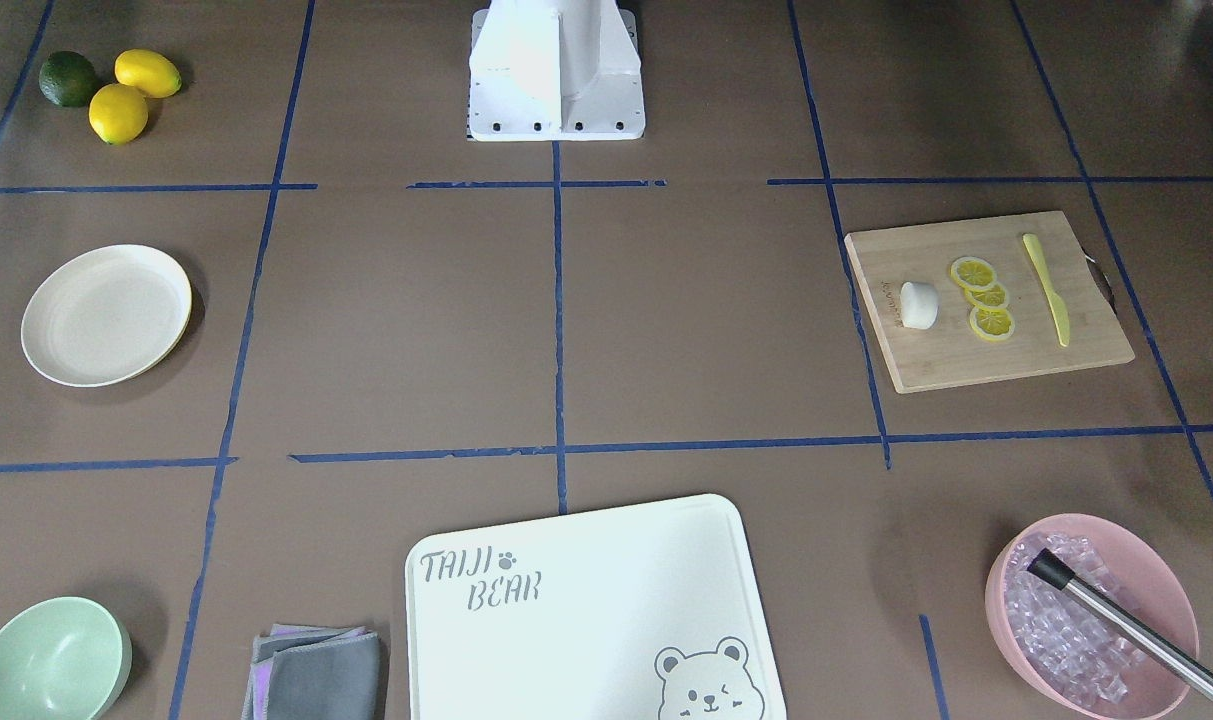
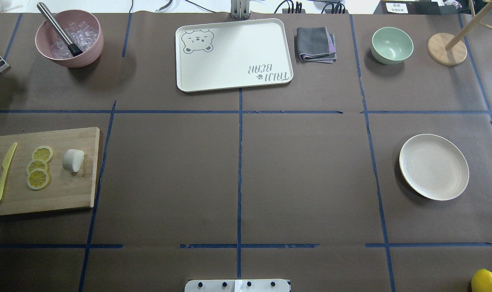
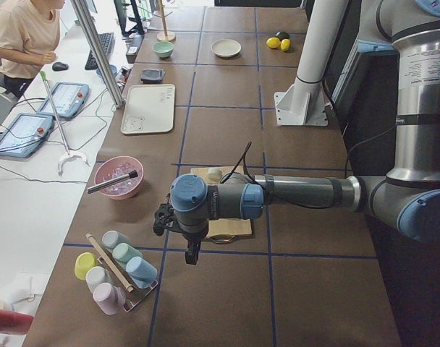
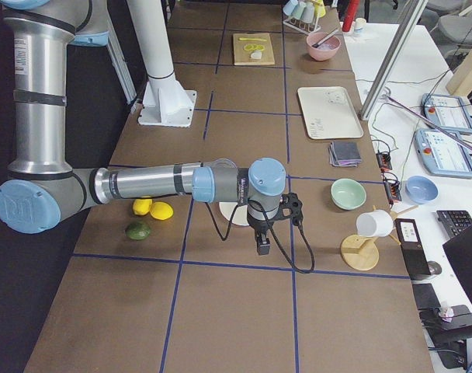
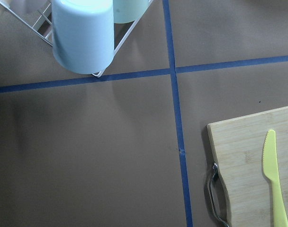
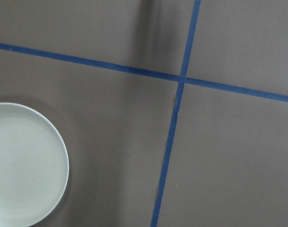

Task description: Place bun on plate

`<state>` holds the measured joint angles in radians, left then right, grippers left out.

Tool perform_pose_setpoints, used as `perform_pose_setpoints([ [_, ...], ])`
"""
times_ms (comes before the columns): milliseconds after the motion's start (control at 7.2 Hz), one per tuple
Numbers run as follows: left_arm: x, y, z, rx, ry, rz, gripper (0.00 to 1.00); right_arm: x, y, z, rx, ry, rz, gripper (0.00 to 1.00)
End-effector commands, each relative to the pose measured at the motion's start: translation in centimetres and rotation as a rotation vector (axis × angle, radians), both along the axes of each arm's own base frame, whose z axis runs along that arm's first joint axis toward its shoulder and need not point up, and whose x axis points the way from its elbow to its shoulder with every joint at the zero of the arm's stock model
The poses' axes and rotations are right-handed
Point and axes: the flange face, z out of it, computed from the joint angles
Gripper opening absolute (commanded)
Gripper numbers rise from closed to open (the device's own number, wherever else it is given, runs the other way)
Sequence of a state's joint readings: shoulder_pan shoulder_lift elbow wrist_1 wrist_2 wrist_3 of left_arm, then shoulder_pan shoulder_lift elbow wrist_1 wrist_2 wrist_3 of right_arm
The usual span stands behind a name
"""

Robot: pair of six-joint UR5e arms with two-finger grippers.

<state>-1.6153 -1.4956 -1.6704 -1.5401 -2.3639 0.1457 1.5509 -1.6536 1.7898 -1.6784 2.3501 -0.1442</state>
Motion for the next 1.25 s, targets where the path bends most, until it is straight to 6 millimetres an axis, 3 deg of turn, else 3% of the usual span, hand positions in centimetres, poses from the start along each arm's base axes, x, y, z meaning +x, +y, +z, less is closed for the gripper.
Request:
perform_pose_setpoints([
  [0,-0.1,0.0,-0.2,0.006,0.000,0.000,1.00,0.0,0.0,0.0,-0.002,0.000,0.001,1.00],
  [278,0.1,0.1,-1.2,0.012,-0.001,0.002,1.00,-0.5,-0.3,-0.6,-0.028,-0.002,0.031,1.00],
  [417,0.1,0.4,-1.0,0.008,0.001,0.002,1.00,-2.4,-1.9,-2.2,-0.005,-0.025,-0.001,1.00],
  [694,0.1,0.0,-1.6,0.022,0.001,0.002,1.00,-7.7,-2.5,-2.4,-0.004,-0.059,0.001,1.00],
  [833,0.1,0.0,-1.6,0.023,0.002,0.002,1.00,-11.2,-2.6,-1.2,-0.001,-0.086,0.055,1.00],
  [972,0.1,0.0,-1.6,0.025,0.002,0.002,1.00,-12.9,-2.0,2.3,0.013,-0.119,0.086,1.00],
  [1111,0.1,0.0,-1.7,0.029,0.002,0.002,1.00,-14.7,-1.5,4.4,0.011,-0.153,0.113,1.00],
])
